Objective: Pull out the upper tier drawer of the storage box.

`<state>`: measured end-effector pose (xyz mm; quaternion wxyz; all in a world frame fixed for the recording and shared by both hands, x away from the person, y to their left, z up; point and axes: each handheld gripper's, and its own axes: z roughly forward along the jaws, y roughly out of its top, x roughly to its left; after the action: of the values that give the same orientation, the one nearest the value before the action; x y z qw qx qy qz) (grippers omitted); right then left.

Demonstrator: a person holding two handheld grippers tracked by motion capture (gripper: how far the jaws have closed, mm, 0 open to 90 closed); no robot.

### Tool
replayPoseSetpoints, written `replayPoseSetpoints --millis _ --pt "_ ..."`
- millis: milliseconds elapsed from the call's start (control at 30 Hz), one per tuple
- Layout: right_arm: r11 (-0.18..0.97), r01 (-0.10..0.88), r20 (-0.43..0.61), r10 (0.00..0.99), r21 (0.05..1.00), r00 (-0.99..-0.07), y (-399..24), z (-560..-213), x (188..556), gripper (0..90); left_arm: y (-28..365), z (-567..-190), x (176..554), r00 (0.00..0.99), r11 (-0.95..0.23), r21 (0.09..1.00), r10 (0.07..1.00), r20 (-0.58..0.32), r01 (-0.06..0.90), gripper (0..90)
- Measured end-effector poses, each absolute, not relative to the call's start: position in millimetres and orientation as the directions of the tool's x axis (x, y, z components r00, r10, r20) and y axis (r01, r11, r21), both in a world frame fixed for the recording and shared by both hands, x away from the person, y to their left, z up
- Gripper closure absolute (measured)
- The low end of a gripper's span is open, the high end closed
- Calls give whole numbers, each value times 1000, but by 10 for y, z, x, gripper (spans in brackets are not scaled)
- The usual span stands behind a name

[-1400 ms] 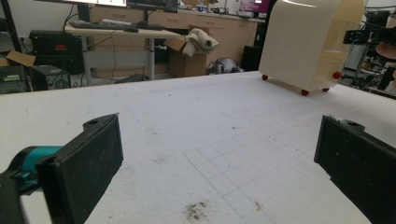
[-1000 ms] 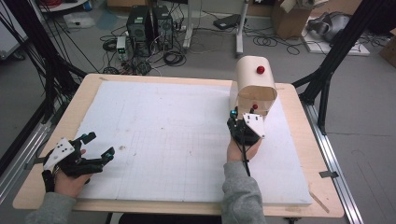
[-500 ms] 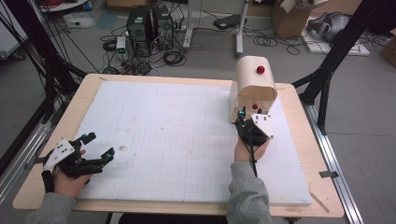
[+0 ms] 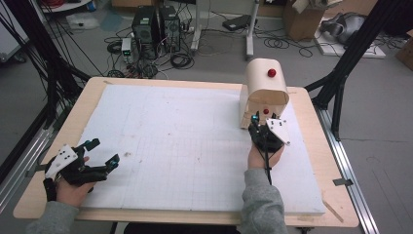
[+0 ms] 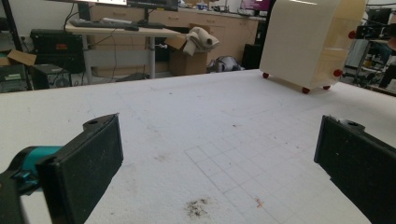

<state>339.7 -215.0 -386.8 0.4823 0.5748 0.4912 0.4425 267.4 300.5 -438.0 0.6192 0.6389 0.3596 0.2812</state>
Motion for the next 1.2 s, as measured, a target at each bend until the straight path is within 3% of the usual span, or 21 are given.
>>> replayPoseSetpoints --millis 933,1200 --pt "-44 131 31 995 990 99 -2230 -3925 3566 464 2994 -4392 2685 593 19 993 800 -87 120 17" --pt "-36 125 24 995 992 96 -2235 -3919 3563 546 2999 -4394 2688 591 22 993 802 -89 120 17"
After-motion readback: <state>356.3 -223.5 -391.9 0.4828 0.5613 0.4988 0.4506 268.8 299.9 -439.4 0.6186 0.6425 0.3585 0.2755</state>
